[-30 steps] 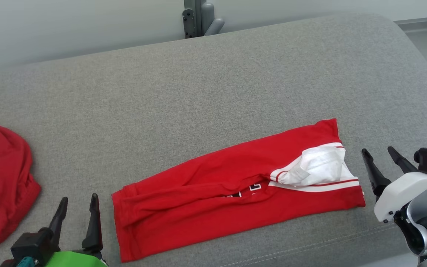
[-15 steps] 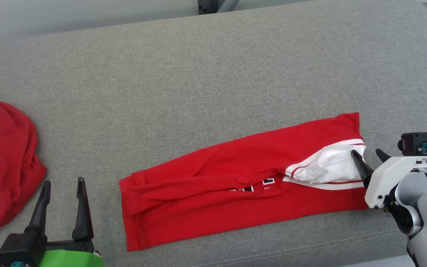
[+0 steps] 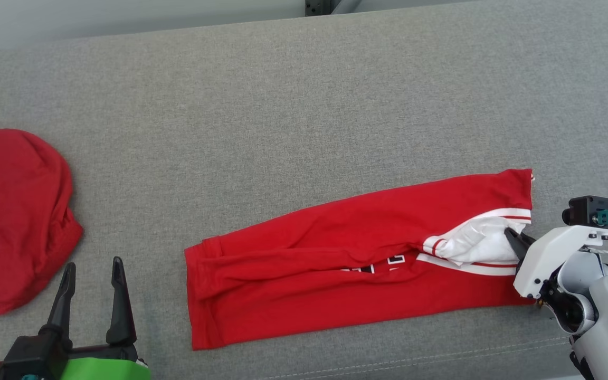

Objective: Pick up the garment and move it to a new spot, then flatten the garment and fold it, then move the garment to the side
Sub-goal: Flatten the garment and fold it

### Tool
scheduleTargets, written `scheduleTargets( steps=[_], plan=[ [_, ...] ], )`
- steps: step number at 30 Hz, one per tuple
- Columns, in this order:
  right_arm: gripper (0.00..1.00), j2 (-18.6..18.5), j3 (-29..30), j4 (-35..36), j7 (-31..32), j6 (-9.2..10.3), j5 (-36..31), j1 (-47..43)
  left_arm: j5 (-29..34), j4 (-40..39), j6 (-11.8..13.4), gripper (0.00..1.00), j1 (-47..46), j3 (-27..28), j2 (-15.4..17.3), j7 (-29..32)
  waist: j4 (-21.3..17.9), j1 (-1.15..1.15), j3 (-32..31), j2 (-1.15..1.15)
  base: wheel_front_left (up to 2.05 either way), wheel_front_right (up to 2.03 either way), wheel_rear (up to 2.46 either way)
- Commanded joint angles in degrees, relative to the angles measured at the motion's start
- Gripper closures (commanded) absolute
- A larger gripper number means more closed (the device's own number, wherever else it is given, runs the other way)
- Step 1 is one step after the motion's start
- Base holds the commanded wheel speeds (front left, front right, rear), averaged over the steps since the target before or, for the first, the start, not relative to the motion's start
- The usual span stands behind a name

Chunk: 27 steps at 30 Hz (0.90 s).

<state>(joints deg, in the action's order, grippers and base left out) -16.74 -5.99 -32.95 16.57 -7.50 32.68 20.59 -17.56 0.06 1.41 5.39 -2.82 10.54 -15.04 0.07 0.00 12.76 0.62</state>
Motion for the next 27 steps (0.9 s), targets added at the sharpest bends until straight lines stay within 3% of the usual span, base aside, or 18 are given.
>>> scheduleTargets(
  steps=[1, 7, 16, 22, 27],
  plan=[
    [1.0, -0.17, -0.49, -1.5, -0.14, 0.03, 1.43, -0.59, 0.41, 0.34, -0.56, 0.0, 0.4, 0.73, -0.62, -0.16, -0.33, 0.0, -0.82, -0.62, 0.0, 0.0, 0.0],
    [1.0, -6.6, 1.76, -5.05, -0.88, 0.13, 5.73, -0.61, 2.2, 1.28, -2.42, 0.0, 1.08, 2.58, -2.49, -0.16, -1.17, 0.0, -2.58, -0.62, 0.0, 0.0, 0.0],
    [1.0, -16.24, 10.57, -9.44, -2.66, 0.06, 4.9, 1.69, 3.41, 3.34, -4.97, 0.0, 2.73, 4.17, -4.63, -0.16, -1.88, 0.0, -5.49, -0.62, 0.0, 0.0, 0.0],
    [1.0, -14.23, 5.65, 3.18, -2.48, 0.02, 5.76, 0.38, 3.96, 3.96, -5.36, 0.0, 4.26, 5.6, -5.97, -0.16, -2.92, 0.0, -7.33, -0.62, 0.0, 0.0, 0.0],
    [1.0, -8.47, -2.8, 16.24, -0.46, 0.01, 6.02, -1.75, 4.98, 4.23, -5.68, 0.0, 4.39, 5.81, -6.63, -0.17, -3.45, 0.0, -7.12, -0.62, 0.0, 0.0, 0.0]
  ],
)
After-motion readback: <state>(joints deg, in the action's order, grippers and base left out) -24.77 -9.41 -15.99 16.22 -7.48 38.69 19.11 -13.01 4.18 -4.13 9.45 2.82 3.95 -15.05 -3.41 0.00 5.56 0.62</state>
